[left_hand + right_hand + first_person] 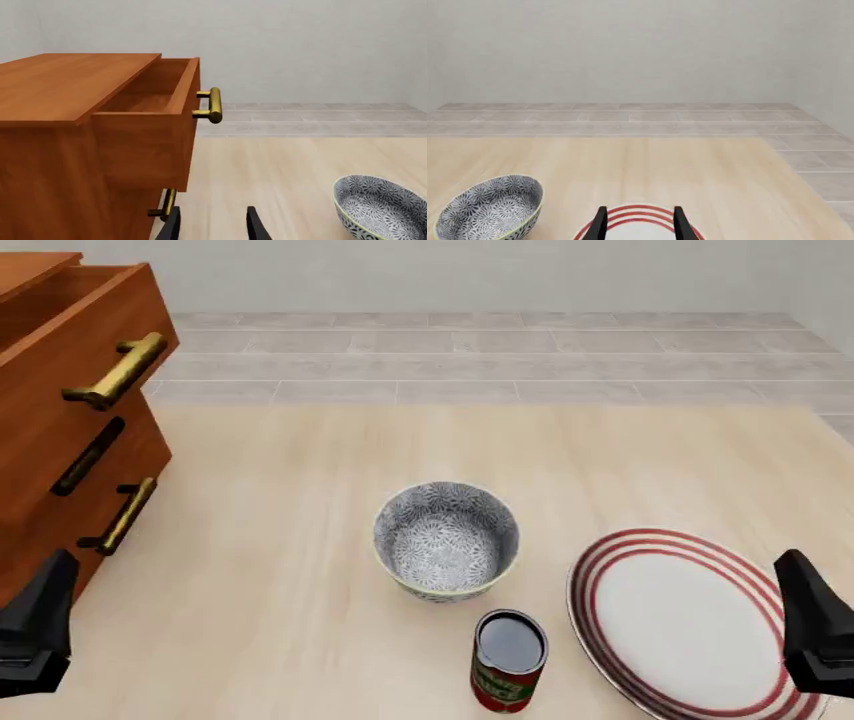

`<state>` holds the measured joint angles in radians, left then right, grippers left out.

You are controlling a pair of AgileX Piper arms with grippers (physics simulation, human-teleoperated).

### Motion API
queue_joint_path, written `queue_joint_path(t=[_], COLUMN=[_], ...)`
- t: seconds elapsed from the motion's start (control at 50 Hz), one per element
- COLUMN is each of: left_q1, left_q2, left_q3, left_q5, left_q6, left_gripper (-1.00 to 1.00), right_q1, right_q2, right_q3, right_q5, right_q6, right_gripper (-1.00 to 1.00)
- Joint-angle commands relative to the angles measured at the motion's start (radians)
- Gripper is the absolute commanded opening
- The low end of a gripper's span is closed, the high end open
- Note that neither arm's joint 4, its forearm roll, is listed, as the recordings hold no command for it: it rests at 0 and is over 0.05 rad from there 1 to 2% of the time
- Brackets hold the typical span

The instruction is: Put the bowl on the plate.

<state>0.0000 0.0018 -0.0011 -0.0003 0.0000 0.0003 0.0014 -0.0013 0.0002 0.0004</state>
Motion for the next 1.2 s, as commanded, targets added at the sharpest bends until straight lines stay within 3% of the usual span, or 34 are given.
queue_joint_path(t=[0.02, 0.24, 0.32, 0.36, 0.4, 0.54, 0.94, 1.14, 1.2], left_q1=[0.000, -0.001, -0.001, -0.001, -0.001, -0.001, -0.001, -0.001, -0.001], left_q2=[0.005, 0.004, 0.004, 0.004, 0.004, 0.004, 0.004, 0.004, 0.004], left_q3=[-0.003, -0.003, -0.003, -0.003, -0.003, -0.003, -0.003, -0.003, -0.003], left_q5=[-0.001, 0.000, 0.000, 0.000, 0.000, 0.000, 0.000, 0.000, 0.000], left_q6=[0.000, 0.000, 0.000, 0.000, 0.000, 0.000, 0.000, 0.000, 0.000], left_gripper=[1.00, 1.00, 1.00, 1.00, 1.00, 1.00, 1.00, 1.00, 1.00], right_q1=[0.000, -0.022, -0.024, -0.006, 0.032, 0.087, 0.174, 0.256, 0.262], right_q2=[0.001, 0.016, 0.078, 0.097, 0.149, 0.263, 0.664, 0.799, 0.842], right_q3=[-0.004, -0.010, -0.007, -0.008, -0.013, -0.069, -0.268, -0.378, -0.404], right_q5=[0.003, 0.013, -0.034, -0.044, -0.073, -0.135, -0.329, -0.314, -0.305], right_q6=[0.001, 0.021, 0.020, -0.035, 0.000, -0.035, -0.057, -0.081, -0.046], right_gripper=[1.00, 1.00, 1.00, 1.00, 1.00, 1.00, 1.00, 1.00, 1.00])
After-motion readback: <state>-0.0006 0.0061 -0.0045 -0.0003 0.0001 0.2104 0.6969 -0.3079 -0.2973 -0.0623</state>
